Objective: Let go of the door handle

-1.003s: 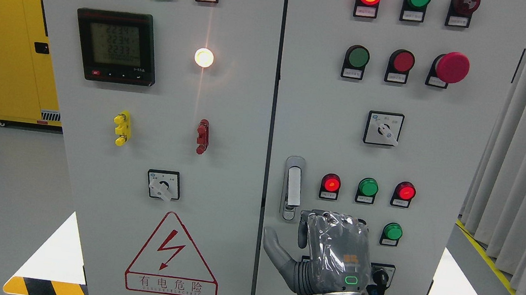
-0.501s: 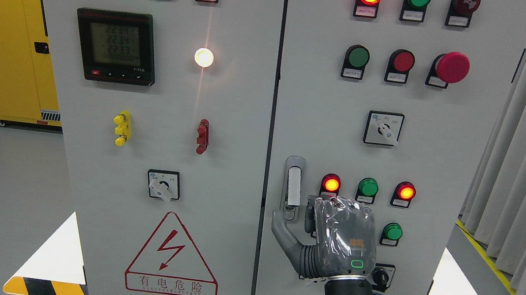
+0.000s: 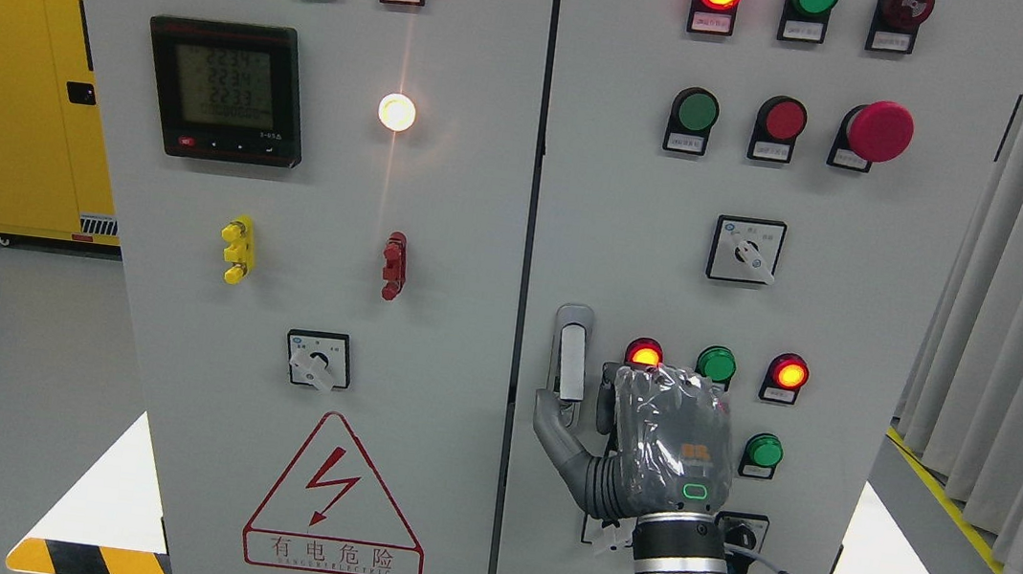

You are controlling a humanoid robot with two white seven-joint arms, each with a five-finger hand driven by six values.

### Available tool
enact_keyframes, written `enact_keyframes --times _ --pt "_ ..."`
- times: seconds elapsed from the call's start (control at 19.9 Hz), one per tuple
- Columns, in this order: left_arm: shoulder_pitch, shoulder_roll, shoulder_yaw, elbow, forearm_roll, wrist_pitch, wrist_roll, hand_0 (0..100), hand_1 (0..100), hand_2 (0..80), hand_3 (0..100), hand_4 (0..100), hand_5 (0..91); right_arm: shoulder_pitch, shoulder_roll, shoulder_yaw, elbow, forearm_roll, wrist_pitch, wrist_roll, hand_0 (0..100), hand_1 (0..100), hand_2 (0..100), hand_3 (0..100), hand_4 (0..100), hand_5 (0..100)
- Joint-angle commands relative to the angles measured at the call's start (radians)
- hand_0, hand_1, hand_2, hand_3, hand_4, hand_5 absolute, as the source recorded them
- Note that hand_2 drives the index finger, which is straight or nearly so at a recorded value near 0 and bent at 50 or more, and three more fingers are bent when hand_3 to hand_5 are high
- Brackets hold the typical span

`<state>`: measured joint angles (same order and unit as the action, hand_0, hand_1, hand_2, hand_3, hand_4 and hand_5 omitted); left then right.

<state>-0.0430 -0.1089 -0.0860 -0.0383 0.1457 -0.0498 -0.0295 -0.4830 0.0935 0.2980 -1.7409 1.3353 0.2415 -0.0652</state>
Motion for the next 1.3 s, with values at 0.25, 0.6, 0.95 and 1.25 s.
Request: enact_keyframes --times 0.25,0.6,0.95,1.25 --pt "0.000 0.000 0.000 0.000 0.000 -0.001 0.000 12 56 0.0 0 0 0.0 -0.012 0.008 -0.006 0.027 -0.004 0.007 -0.001 34 37 90 100 100 100" --pt "0.000 0.000 0.000 0.000 0.000 -0.001 0.000 12 56 0.0 0 0 0.0 -0.011 0.009 -0.008 0.024 -0.005 0.009 -0.001 40 34 90 100 100 100" --pt "0.000 0.000 0.000 0.000 0.000 -0.001 0.000 12 56 0.0 0 0 0.0 -0.005 0.012 -0.005 0.023 -0.005 0.009 -0.002 51 32 90 100 100 100" --pt "0.000 0.000 -0.001 0.000 0.000 -0.001 0.000 12 56 0.0 0 0 0.0 -0.002 0.011 -0.005 0.017 -0.005 0.009 -0.005 53 33 90 100 100 100"
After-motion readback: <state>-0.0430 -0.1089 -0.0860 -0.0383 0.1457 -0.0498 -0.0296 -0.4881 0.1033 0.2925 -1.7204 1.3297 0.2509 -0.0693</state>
